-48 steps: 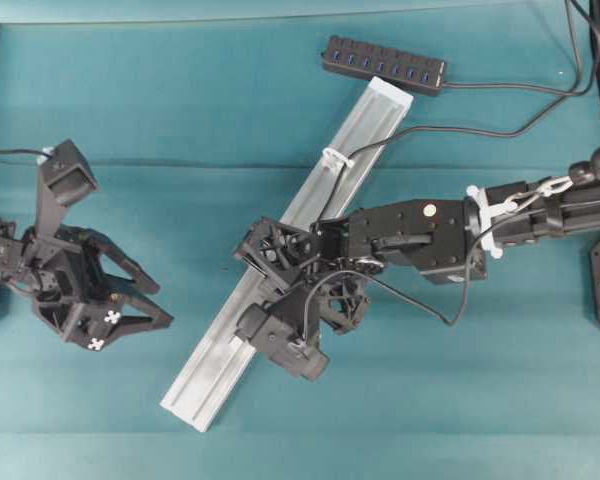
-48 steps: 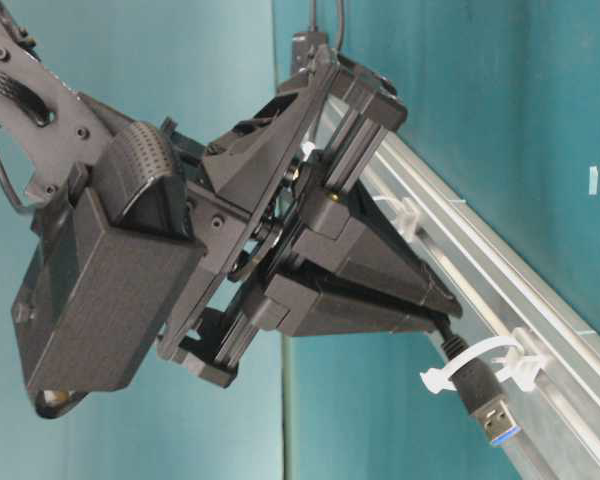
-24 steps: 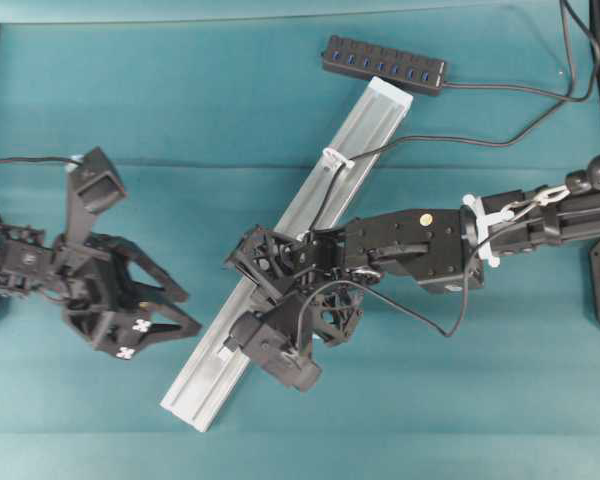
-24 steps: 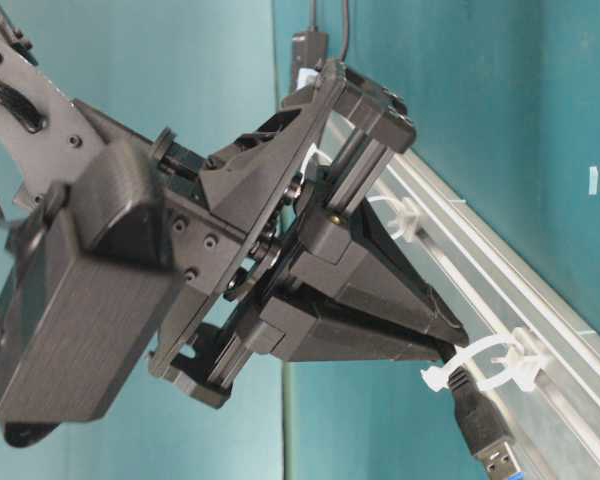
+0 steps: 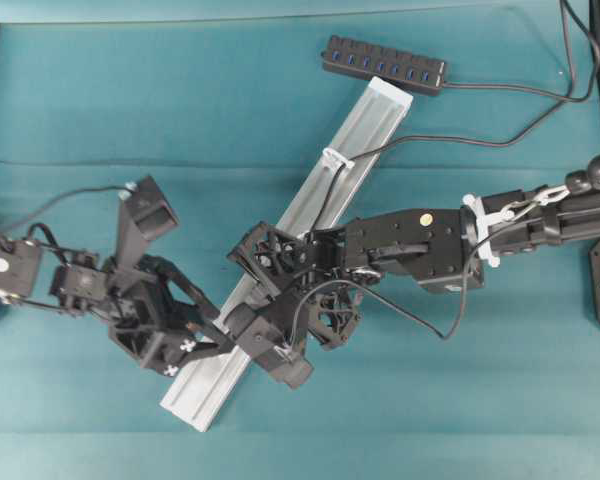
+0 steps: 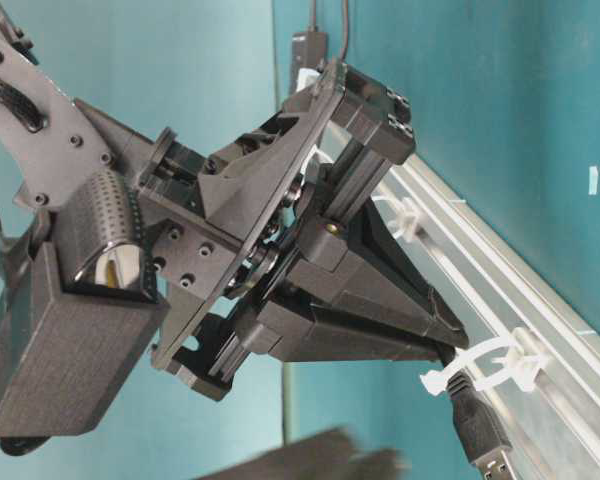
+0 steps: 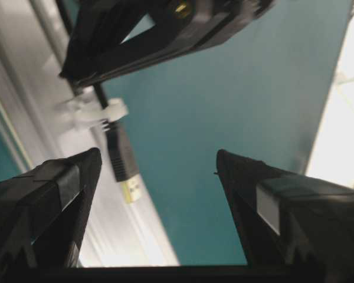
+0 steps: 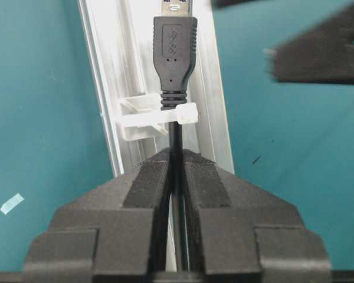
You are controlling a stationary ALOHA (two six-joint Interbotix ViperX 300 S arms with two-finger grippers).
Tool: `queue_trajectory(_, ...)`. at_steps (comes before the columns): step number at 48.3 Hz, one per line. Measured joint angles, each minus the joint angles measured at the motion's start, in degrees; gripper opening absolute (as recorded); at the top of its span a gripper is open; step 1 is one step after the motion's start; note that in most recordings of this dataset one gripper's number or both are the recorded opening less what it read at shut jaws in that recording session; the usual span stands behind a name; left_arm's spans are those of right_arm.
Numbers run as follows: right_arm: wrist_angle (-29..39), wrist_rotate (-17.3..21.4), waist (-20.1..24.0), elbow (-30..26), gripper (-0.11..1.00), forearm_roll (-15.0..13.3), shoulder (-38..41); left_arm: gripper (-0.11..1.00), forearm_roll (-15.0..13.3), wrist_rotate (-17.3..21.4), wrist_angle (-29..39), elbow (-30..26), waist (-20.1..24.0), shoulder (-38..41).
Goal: Pass the USB cable through three rings with both arms.
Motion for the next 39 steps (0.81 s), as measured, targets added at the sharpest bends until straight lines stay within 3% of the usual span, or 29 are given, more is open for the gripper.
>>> queue_trajectory(39,-0.09,0.09,-0.09,0.09,0.08,0.0,-0.09,0.84,0.0,2.02,-5.36,-1.76,-0.53,9.05)
